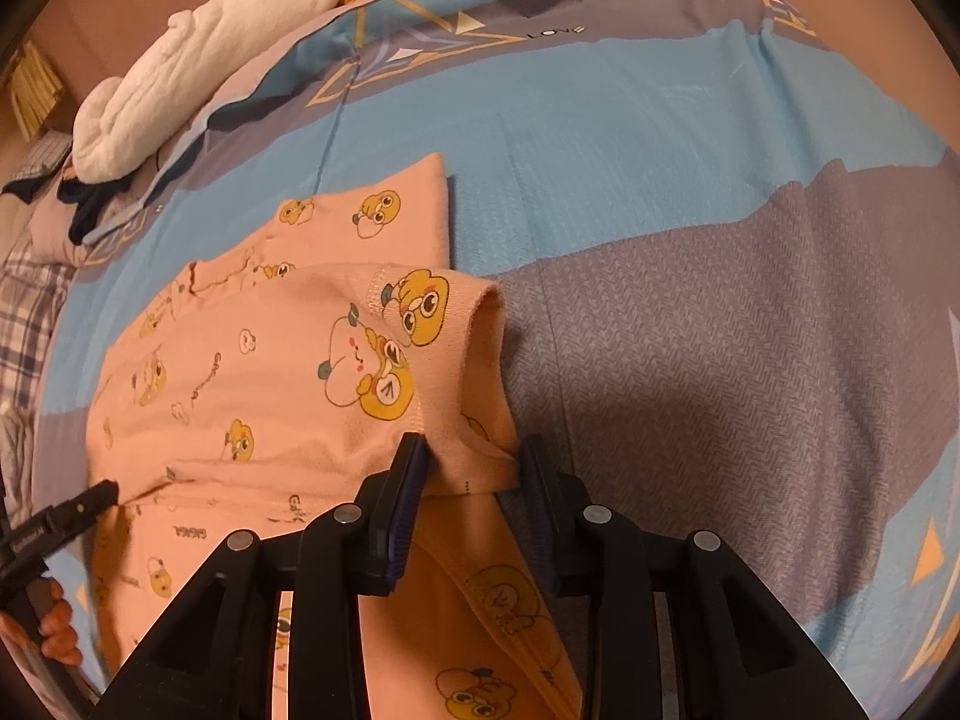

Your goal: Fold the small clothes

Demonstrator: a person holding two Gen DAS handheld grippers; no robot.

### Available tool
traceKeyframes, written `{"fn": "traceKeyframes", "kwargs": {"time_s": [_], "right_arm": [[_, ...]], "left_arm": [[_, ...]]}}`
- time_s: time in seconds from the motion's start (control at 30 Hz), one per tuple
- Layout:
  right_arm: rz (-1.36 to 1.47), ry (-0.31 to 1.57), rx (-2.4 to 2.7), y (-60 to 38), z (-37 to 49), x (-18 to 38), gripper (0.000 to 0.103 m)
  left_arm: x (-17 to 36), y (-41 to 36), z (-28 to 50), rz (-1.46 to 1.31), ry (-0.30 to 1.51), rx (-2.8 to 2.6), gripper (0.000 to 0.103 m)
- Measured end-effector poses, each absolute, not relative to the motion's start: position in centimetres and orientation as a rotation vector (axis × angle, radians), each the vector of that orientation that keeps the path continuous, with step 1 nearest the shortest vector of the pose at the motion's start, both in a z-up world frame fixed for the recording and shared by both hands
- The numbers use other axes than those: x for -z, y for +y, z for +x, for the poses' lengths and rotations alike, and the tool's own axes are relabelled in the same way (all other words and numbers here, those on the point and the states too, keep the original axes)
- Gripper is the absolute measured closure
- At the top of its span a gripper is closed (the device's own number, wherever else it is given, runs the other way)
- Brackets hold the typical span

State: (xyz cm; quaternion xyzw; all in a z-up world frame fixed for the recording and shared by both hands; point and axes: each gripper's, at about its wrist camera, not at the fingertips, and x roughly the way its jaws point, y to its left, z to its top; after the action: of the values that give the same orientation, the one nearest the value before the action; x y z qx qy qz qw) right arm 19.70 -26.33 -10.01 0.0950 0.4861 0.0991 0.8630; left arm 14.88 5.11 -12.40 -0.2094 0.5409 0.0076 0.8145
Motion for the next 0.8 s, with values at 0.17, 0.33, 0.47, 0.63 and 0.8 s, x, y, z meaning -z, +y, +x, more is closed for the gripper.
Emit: {"fn": "traceKeyframes", "kwargs": {"time_s": [0.17,0.33,0.47,0.63,0.8], "right_arm": [[0.210,1.019,-0.218,-26.0,19.7,10.1,0.059],[0.106,1.001,-0.178,-24.3,19.6,9.8,0.056],[0.095,0.999,-0.162,-24.3,19.5,9.6,0.056],[0.118,1.004,-0.173,-24.9,18.5,8.8,0.056],[0.143,0.966,-0.190,-25.8,16.4,7.0,0.049]], "left_arm": [[12.1,5.5,14.7,-0.485,1.155,-0.008,0.035],[11.1,5.6,13.2,-0.547,1.143,0.015,0.035],[9.2,5.6,11.8,-0.531,1.097,0.025,0.035],[6.6,6.2,9.9,-0.517,1.015,0.039,0.021],[5.5,6.8,8.0,-0.525,0.992,0.058,0.020]]}}
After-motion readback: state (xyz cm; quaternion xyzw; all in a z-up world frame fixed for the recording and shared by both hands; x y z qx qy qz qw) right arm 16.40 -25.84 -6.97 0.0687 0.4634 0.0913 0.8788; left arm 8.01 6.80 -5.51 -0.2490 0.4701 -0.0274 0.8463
